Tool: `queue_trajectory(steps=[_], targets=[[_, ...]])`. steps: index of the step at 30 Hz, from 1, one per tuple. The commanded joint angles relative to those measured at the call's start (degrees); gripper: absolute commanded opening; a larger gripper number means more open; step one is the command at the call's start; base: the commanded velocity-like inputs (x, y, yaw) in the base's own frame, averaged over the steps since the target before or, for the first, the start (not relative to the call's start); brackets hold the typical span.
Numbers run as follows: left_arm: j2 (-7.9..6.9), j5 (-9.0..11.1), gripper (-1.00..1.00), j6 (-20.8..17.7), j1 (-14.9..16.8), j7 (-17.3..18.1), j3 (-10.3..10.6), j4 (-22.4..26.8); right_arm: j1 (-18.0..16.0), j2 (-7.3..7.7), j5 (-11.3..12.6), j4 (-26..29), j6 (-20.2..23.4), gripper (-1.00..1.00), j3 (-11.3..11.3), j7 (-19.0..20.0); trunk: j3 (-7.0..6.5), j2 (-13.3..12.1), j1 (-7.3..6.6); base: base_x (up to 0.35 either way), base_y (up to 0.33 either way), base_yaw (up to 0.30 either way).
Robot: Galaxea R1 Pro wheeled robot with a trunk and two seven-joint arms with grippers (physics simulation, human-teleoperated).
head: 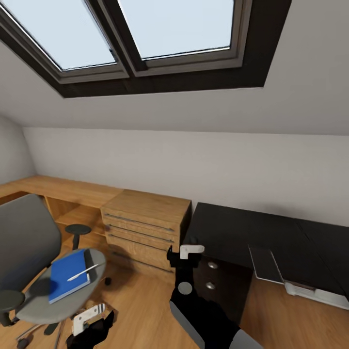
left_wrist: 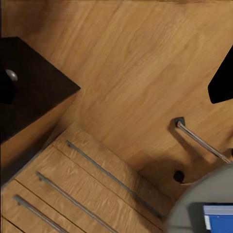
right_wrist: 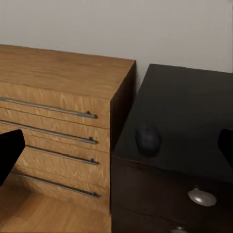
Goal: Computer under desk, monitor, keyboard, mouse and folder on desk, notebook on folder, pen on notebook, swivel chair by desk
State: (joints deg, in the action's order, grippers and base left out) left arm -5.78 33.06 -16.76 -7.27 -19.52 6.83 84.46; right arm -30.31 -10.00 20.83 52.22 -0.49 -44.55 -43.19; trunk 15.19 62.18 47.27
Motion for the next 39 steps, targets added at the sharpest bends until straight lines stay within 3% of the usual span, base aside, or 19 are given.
queue_trajectory(steps=[1,3,4,6,7,11,20,28,30,39], targets=[[-0.05,0.5,1.00,-3.1,0.0,-1.0,0.1,2.0,-0.3,0.00,0.0,-1.8,0.0,1.00,0.0,0.8,0.06,0.0,0.04,0.328,0.002,0.002],[0.04,0.7,1.00,-6.5,0.3,-2.7,0.0,4.1,-2.8,0.00,-0.4,-6.5,0.1,1.00,1.3,4.4,0.06,0.0,0.04,0.328,0.001,0.001],[0.16,1.0,1.00,-8.7,3.5,-4.4,0.0,5.0,-8.4,0.00,-0.4,-14.7,0.2,1.00,4.6,10.0,0.06,0.0,0.04,0.328,0.000,0.000],[0.26,1.5,1.00,-12.6,8.1,-5.3,0.0,5.6,-16.1,0.00,-0.3,-27.9,0.3,1.00,10.1,18.5,0.06,0.0,0.04,0.328,0.000,0.000],[0.36,2.1,1.00,-15.3,10.0,-5.6,-1.5,6.0,-22.3,1.43,-0.3,-38.3,0.4,1.00,14.9,26.1,0.06,0.0,0.04,0.328,0.000,0.000],[0.31,2.4,1.00,-16.3,10.8,-5.6,-3.0,7.0,-25.2,3.11,-0.3,-43.1,2.1,1.00,17.5,30.2,0.06,0.0,0.04,0.328,0.000,0.000],[0.52,2.4,1.00,-16.5,11.0,-5.6,-2.2,8.4,-25.9,3.29,-0.1,-44.8,7.5,1.00,18.0,31.7,0.06,0.0,0.04,0.312,0.080,0.000],[0.77,2.4,1.00,-16.5,11.0,-5.5,-2.2,8.4,-25.9,3.14,-0.1,-44.9,9.0,1.00,18.0,31.7,0.06,0.0,0.04,0.229,0.197,0.000],[0.87,2.5,1.00,-16.8,11.0,-5.4,-1.9,8.4,-25.9,3.08,-0.1,-44.8,11.8,1.00,18.0,31.8,0.06,0.0,0.04,0.034,0.033,0.000],[2.62,2.4,1.00,-16.7,11.0,-5.4,-2.0,8.4,-25.9,3.41,-0.1,-44.8,13.9,1.00,18.3,31.8,1.68,3.7,2.02,0.003,0.003,0.000]])
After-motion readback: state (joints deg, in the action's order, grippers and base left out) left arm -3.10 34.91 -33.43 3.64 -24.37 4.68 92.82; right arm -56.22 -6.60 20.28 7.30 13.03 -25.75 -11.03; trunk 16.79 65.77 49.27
